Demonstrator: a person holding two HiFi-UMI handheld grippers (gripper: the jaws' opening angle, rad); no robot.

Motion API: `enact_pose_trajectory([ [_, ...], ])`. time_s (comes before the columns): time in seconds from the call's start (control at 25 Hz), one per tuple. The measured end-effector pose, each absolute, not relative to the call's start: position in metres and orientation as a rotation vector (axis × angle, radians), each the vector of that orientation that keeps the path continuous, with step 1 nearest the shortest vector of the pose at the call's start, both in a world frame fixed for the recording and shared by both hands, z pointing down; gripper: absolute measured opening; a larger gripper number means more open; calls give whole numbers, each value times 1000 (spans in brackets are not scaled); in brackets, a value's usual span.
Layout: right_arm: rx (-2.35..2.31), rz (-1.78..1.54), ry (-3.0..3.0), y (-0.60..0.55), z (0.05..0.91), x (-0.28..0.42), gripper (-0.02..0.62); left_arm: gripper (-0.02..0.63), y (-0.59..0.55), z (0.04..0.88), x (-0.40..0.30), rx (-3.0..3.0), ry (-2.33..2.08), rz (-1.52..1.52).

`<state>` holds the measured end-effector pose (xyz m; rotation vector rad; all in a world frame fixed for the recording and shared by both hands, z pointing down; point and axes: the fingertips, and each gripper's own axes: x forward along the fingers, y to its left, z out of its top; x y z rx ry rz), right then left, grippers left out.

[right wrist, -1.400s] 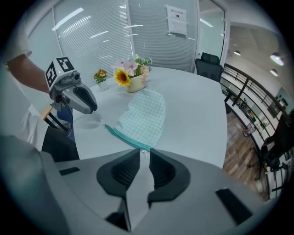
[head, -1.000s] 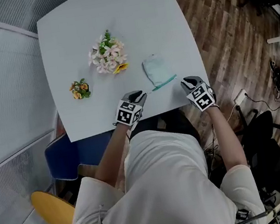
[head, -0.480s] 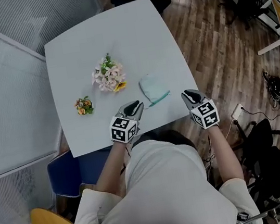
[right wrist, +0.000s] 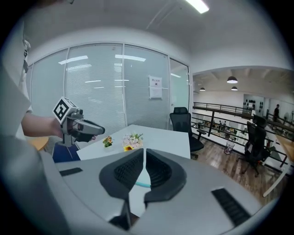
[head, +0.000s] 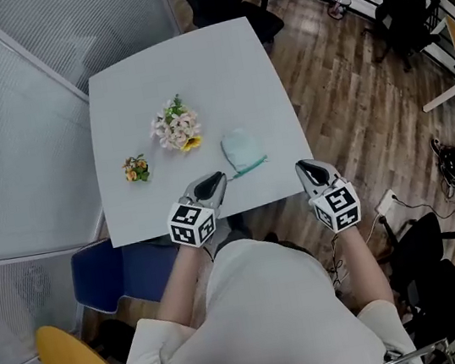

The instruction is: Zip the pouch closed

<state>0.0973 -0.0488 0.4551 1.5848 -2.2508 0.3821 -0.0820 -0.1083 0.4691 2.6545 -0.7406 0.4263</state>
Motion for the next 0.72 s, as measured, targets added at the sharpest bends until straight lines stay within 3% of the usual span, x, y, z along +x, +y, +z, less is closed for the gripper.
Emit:
enact_pose_trajectory([
  [0.72,1553,357,-2396,44,422,85,5,30,4,416,-104,2638,-864,275],
])
